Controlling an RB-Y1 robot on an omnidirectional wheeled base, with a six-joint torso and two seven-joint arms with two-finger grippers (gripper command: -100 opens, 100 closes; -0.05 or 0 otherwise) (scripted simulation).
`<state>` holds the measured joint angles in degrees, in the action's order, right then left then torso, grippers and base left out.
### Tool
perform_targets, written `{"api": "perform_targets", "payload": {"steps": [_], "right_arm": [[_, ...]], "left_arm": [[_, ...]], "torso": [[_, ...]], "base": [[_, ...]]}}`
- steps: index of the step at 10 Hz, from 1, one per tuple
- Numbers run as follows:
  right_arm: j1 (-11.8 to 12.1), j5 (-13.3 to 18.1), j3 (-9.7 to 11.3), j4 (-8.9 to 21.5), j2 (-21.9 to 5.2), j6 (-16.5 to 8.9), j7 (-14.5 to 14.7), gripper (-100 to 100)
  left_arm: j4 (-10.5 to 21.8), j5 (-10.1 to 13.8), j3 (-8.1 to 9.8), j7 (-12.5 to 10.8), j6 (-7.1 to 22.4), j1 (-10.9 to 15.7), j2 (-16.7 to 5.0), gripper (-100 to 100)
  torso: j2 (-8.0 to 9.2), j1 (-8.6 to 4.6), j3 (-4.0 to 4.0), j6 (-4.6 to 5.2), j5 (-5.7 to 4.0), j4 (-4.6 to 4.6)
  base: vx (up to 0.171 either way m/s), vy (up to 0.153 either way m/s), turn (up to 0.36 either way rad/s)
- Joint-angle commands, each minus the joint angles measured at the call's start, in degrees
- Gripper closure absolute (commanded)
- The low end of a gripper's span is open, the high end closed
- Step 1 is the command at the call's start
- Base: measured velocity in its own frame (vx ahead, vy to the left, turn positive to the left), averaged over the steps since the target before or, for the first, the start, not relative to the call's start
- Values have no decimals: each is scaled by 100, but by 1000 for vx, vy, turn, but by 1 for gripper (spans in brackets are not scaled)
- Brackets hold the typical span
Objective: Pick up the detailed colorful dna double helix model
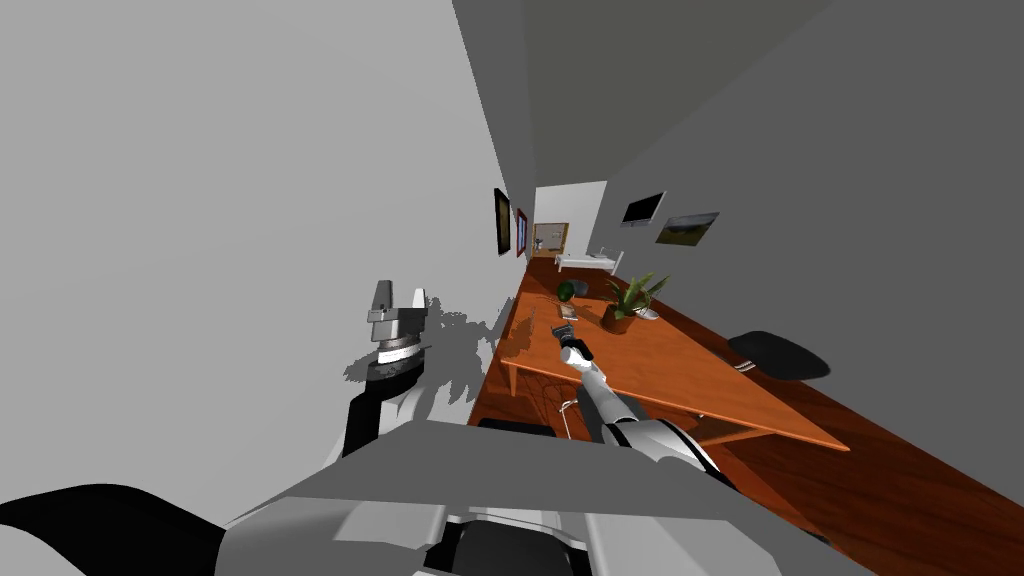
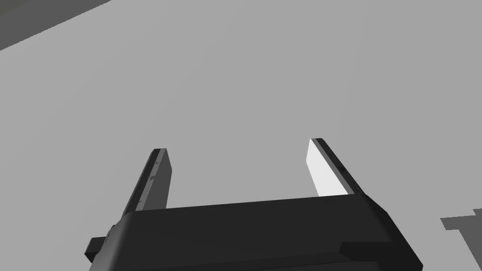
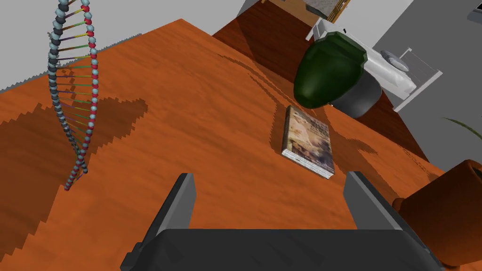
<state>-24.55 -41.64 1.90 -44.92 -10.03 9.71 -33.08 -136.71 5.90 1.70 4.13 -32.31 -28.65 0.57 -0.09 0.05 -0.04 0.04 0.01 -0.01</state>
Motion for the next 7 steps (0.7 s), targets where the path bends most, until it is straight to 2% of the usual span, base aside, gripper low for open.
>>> {"api": "perform_targets", "payload": {"steps": [1,2,3,6,7], "right_arm": [[-197,-196,-28,286,121,-74,-146,-100],[-197,-196,-28,344,121,-74,-146,-100],[-320,-320,-43,522,214,-113,-235,-100],[-433,-435,-59,746,316,-147,-317,-100],[-535,-541,-76,917,429,-176,-390,-100]], "left_arm": [[0,0,0,0,0,0,0,0],[0,0,0,0,0,0,0,0],[0,0,0,0,0,0,0,0],[0,0,0,0,0,0,0,0],[0,0,0,0,0,0,0,0]], "torso": [[0,0,0,0,0,0],[-5,4,-2,-1,1,-1],[-5,0,-3,2,1,-1],[-5,-1,-3,1,0,-1],[-3,-2,-2,3,0,-1]], "base": [[31,16,107],[33,8,56],[31,6,55],[28,4,34],[32,1,43]]}}
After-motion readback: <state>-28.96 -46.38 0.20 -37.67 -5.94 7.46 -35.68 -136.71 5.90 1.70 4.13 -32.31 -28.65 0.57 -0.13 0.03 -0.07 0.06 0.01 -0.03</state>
